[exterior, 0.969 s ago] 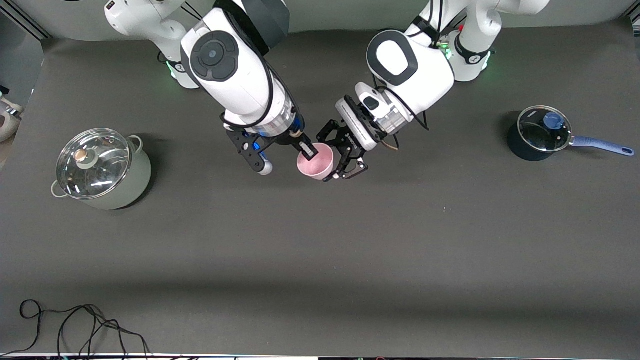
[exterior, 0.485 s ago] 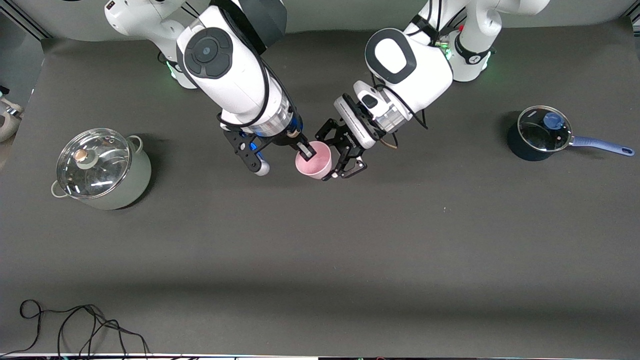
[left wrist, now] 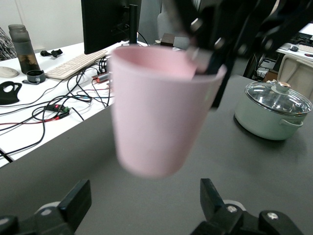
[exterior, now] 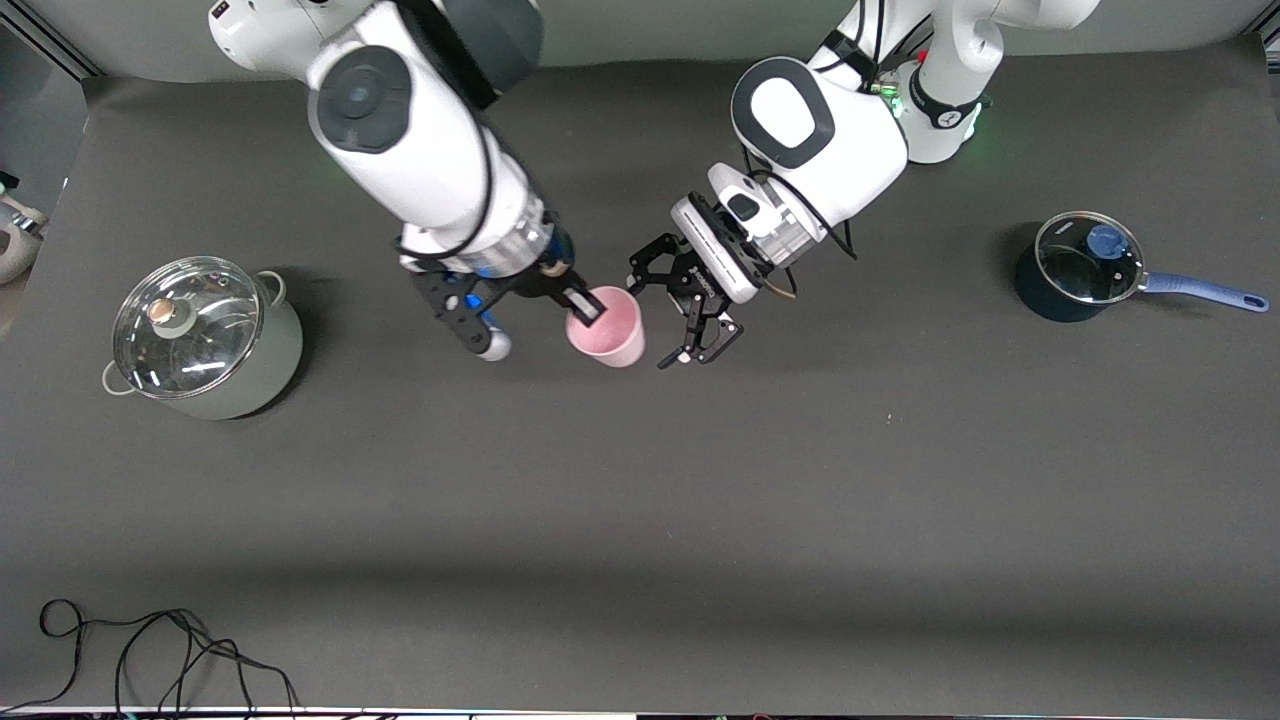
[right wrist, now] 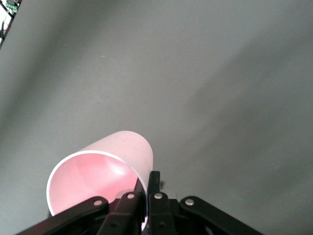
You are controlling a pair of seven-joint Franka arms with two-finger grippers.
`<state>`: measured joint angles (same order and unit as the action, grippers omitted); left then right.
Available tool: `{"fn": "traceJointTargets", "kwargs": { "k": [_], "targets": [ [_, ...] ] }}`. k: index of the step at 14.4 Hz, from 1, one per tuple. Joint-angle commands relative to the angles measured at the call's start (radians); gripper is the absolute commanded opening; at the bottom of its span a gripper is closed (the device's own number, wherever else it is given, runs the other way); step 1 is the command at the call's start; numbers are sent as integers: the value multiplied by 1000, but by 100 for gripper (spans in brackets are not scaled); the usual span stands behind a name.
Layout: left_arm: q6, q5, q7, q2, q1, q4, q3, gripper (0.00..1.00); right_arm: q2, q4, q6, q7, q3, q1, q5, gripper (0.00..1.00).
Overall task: Transfer pink cup from left to right arm
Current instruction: 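Open the left gripper while the right gripper carries the cup away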
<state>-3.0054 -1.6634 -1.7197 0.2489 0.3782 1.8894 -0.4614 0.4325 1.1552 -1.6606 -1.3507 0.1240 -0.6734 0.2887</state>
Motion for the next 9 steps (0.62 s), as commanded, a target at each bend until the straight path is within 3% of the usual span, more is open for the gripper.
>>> {"fn": "traceJointTargets", "kwargs": {
  "k": [1,3,6,9],
  "targets": [
    [-1,-15,15,-2,-2,7,7,99,-76,4,134,169,0,63,-9,0],
    [25,-10,19,6,-42,11,10,99,-135,6,253,278,0,139,-3,0],
    [202,-7,77,3,-157,33,10,99,-228,35,434,474,16,227,-11,0],
    [345,5,98,-16,-247,86,12,99,-311,136,472,701,121,227,-40,0]
  ]
}}
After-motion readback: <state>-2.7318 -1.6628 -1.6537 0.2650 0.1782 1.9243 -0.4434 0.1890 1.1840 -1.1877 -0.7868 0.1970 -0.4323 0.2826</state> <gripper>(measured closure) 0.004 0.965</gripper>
